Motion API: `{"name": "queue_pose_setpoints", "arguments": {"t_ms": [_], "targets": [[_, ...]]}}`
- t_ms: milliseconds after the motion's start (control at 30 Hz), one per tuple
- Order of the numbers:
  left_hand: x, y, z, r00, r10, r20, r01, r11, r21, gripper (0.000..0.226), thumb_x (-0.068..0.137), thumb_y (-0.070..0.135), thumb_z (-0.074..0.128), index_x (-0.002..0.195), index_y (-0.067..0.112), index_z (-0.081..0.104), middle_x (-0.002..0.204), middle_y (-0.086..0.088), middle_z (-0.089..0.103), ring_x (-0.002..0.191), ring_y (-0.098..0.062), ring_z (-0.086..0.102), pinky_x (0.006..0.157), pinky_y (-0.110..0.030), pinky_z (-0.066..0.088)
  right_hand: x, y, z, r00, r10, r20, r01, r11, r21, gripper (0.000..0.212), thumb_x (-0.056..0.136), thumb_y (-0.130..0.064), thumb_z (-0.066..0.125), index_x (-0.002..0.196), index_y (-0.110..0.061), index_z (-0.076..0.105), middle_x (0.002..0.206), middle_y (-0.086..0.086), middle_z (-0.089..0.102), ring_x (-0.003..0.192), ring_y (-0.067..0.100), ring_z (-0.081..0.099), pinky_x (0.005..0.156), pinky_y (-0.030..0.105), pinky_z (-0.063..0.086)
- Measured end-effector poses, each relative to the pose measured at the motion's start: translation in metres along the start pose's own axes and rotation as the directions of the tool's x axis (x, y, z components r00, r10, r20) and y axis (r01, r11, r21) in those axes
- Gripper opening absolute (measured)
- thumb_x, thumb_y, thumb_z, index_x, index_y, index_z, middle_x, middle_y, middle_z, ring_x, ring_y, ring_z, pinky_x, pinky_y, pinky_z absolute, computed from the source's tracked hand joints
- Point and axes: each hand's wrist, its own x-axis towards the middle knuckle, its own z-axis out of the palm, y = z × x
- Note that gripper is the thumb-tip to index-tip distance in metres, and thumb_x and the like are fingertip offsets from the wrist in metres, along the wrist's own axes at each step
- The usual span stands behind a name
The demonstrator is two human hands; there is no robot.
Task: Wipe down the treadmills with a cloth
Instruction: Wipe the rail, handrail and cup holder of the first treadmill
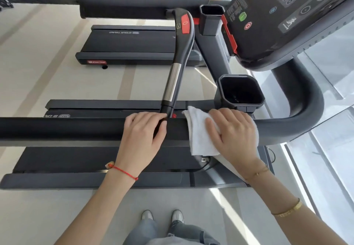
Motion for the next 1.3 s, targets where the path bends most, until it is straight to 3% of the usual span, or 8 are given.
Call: {"name": "queue_pose_setpoints", "arguments": {"t_ms": [133, 433, 867, 1000, 1167, 1300], "targets": [[-0.007, -0.008, -0.005, 1.000, 0.004, -0.004, -0.004, 1.000, 0.021, 0.029, 0.100, 0.025, 0.047, 0.118, 0.016, 0.066, 0.113, 0.006, 0.069, 0.109, -0.014, 0.062, 0.106, -0.038, 0.036, 0.009, -0.029, 0.010, 0.973, 0.216, -0.079, -0.219, 0.975, -0.040, 0.040, 0.098, -0.022, 0.038, 0.061, -0.015, 0.053, 0.057, 0.001, 0.050, 0.057, 0.024, 0.043, 0.070, 0.036, 0.040], [-0.019, -0.054, -0.028, 0.996, -0.063, -0.056, 0.066, 0.996, 0.055, 0.023, 0.098, 0.018, 0.053, 0.116, 0.013, 0.067, 0.113, 0.002, 0.069, 0.107, -0.018, 0.063, 0.108, -0.042, 0.036, 0.025, -0.105, 0.033, 0.990, 0.117, -0.077, -0.119, 0.993, -0.023, 0.034, 0.097, -0.021, 0.036, 0.063, -0.015, 0.039, 0.059, 0.003, 0.040, 0.058, 0.024, 0.033, 0.063, 0.040, 0.037], [-0.047, -0.199, -0.104, 0.995, -0.085, -0.054, 0.089, 0.992, 0.089, 0.029, 0.098, 0.023, 0.043, 0.109, 0.014, 0.068, 0.106, 0.005, 0.071, 0.104, -0.018, 0.064, 0.113, -0.045, 0.032, 0.072, -0.287, 0.072, 0.992, 0.104, -0.065, -0.103, 0.995, 0.019, 0.033, 0.094, -0.019, 0.040, 0.061, -0.015, 0.037, 0.056, 0.002, 0.036, 0.054, 0.024, 0.032, 0.055, 0.040, 0.036], [-0.056, -0.245, -0.129, 0.994, -0.101, -0.045, 0.104, 0.991, 0.085, 0.034, 0.099, 0.025, 0.038, 0.112, 0.015, 0.068, 0.110, 0.004, 0.070, 0.107, -0.018, 0.064, 0.113, -0.046, 0.032, 0.082, -0.330, 0.080, 0.996, 0.082, -0.040, -0.081, 0.997, 0.014, 0.033, 0.095, -0.023, 0.042, 0.064, -0.016, 0.048, 0.058, 0.001, 0.042, 0.054, 0.023, 0.037, 0.056, 0.039, 0.039], [-0.067, -0.277, -0.148, 0.998, -0.050, -0.047, 0.052, 0.997, 0.056, 0.030, 0.099, 0.023, 0.044, 0.118, 0.017, 0.066, 0.117, 0.006, 0.068, 0.113, -0.015, 0.061, 0.112, -0.048, 0.032, 0.072, -0.306, 0.078, 0.997, -0.043, -0.066, 0.045, 0.999, 0.029, 0.029, 0.099, -0.030, 0.044, 0.086, -0.017, 0.066, 0.070, -0.001, 0.056, 0.064, 0.023, 0.050, 0.064, 0.038, 0.043], [-0.071, -0.293, -0.158, 0.995, -0.083, -0.048, 0.084, 0.996, 0.003, 0.029, 0.099, 0.020, 0.046, 0.120, 0.013, 0.065, 0.120, 0.002, 0.067, 0.116, -0.019, 0.060, 0.111, -0.048, 0.034, 0.079, -0.314, 0.075, 0.975, 0.191, -0.117, -0.190, 0.982, 0.016, 0.042, 0.098, -0.027, 0.035, 0.060, -0.017, 0.049, 0.055, -0.002, 0.044, 0.054, 0.023, 0.037, 0.059, 0.038, 0.037]]}}
